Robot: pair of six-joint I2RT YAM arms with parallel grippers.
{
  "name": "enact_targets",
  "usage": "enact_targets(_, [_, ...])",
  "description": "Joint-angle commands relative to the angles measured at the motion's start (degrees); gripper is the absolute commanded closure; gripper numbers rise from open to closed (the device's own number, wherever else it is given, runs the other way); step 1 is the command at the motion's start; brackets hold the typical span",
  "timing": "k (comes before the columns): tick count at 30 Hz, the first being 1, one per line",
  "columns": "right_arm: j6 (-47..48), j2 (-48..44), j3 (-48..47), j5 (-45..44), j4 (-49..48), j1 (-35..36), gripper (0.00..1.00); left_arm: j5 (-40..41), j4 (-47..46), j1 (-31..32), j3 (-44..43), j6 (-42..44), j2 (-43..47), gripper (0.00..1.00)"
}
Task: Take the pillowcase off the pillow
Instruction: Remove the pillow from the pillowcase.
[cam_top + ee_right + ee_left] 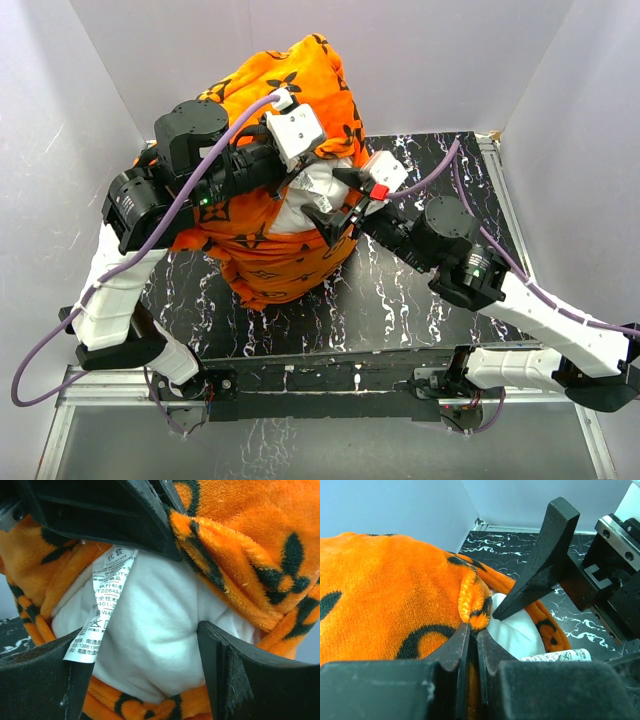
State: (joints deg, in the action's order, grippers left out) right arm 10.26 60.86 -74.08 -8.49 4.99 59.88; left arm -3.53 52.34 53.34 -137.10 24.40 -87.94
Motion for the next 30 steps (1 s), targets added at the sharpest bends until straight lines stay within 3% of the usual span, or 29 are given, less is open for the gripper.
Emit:
enact_targets(1, [6.7,-0.4,-1.2,-3.1,-0.4,-0.9,0.18,-3.6,0.4,0.0,-2.3,-0.8,1.0,1.0])
enact_targets(9, [9.7,2.3,-2.1,5.4,-1.1,-6.6,0.13,-6.0,1.4,0.0,-1.8,-2.8,1.1,1.0])
enact_targets(14, [12.0,5.4,0.2,9.5,-10.2,-7.0,0.14,-8.0,3.5,0.0,-5.9,-3.1,-0.9,1.0])
enact_targets(17, [11.8,7.2,1.4,9.7,-15.7,-7.0,0.25,-8.9,3.1,0.1,-6.2,-3.1,-1.0,1.0])
enact_targets(22, [8.0,7.0,6.4,12.5,-23.4,-6.9,0.55,-8.7,1.4,0.0,-6.7,-1.6,-1.0,1.0])
enact_targets(25, [5.2,7.0,8.1,13.7,-23.5,-6.6,0.71,-7.4,-4.1,0.0,-3.3,0.9,1.2,1.0])
enact_targets(27, [3.1,6.7,9.9,13.7,-24.1,-6.1,0.87,-6.3,-8.0,0.0,-0.9,2.6,2.6,1.0])
enact_targets(30, [-0.7,6.0,13.3,13.3,-25.3,-5.1,0.92,-4.6,-12.4,0.1,0.6,4.6,3.8,1.0])
